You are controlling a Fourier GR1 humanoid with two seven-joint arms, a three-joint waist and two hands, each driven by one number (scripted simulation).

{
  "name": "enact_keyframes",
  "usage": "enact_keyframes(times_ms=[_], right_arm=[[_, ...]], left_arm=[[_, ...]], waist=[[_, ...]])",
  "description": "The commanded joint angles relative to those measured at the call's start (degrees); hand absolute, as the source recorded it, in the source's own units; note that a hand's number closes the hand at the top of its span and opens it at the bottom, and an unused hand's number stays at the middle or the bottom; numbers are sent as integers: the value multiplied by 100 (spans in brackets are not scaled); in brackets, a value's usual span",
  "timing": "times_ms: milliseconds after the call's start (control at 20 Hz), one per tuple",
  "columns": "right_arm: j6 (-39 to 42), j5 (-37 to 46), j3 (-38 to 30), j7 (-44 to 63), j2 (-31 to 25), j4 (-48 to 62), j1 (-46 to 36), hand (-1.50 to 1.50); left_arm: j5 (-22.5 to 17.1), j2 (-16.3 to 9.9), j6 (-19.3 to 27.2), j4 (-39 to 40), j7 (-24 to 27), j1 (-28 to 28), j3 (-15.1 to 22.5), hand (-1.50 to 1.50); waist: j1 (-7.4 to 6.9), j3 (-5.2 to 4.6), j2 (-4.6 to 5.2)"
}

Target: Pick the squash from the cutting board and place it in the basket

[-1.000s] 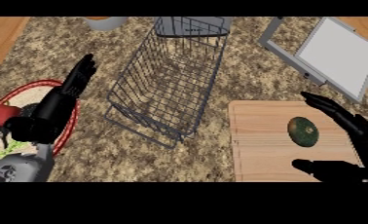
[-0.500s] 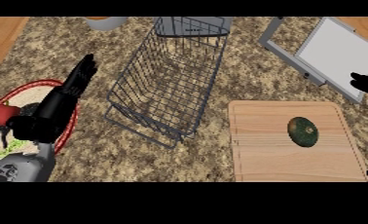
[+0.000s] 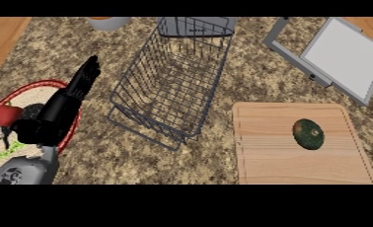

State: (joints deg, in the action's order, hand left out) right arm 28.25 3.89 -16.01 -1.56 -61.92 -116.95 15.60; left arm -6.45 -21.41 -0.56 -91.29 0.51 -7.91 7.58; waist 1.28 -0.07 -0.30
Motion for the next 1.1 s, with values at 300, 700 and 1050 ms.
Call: enact_keyframes(times_ms=[300,700,1050], right_arm=[[690,854,-712,-795,1050,299,102,-150],[90,1838,126,-1421,2049,1150,-250,-150],[-333,2589,282,-1898,2545,1802,-677,-150]], left_arm=[[172,232,-301,24,13,-22,-197,0],[357,361,-357,-72,-163,-105,-244,0],[467,543,-493,-115,-101,34,-429,0]], waist=[[-94,7,21],[-130,10,28],[-121,7,25]])
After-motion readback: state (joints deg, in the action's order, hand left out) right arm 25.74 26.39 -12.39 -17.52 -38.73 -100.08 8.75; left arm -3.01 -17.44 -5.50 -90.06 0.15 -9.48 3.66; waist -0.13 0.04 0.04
